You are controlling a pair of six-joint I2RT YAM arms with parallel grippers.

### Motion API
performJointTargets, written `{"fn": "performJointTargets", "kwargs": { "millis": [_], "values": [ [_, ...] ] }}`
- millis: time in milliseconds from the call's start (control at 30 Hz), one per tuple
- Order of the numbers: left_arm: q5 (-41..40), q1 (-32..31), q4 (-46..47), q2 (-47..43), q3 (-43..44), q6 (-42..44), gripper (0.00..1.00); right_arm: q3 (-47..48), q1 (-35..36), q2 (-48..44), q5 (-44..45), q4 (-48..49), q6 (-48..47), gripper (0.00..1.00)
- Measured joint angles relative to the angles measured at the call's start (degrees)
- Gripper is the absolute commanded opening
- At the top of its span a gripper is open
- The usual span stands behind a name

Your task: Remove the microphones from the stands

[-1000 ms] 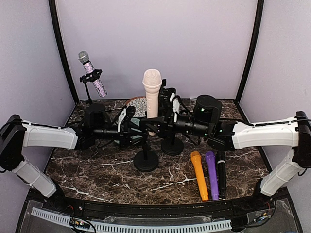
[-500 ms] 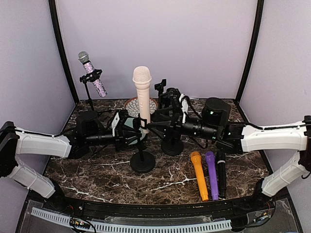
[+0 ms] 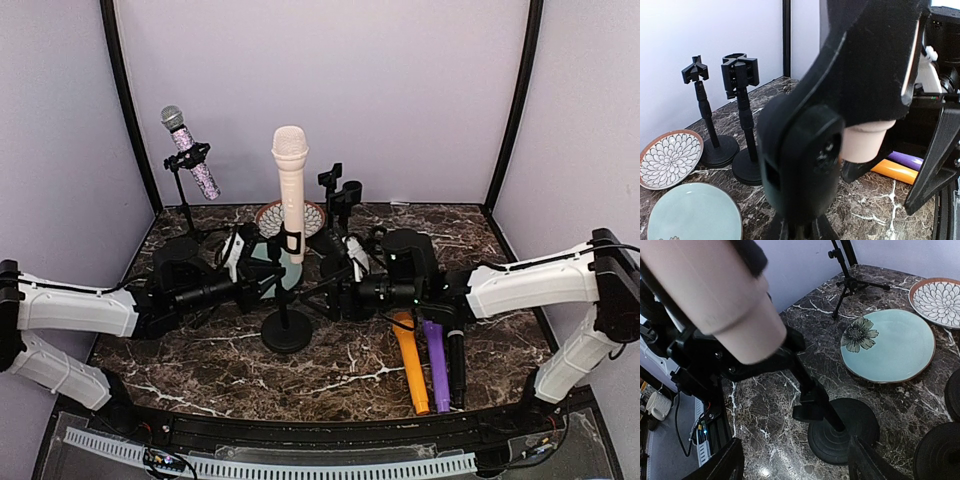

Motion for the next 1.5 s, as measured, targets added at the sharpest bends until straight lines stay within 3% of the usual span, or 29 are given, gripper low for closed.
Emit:
{"fn": "performJointTargets", "kwargs": {
  "millis": [367, 567, 1267, 1500],
  "values": [
    [-0.9, 0.1, -9.9, -8.7, 0.0, -0.6, 0.0, 7.8, 0.0, 6.8, -1.9, -3.9, 4.0, 0.7],
    [-0.8, 0.1, -11.4, -12.0, 0.0, -0.6, 0.0, 10.5, 0.0, 11.0, -5.4, -3.0, 5.6, 0.64],
    [-0.5, 0.1, -12.2, -12.6, 0.0, -0.5, 0.0, 16.5, 0.0, 17.3, -14.0, -0.2, 9.2, 0.32],
    [-0.9, 0.0, -12.2, -12.5, 0.0, 0.6, 0.0, 16.7, 0.0, 17.3, -13.5, -0.6, 9.9, 0.14]
  ]
}}
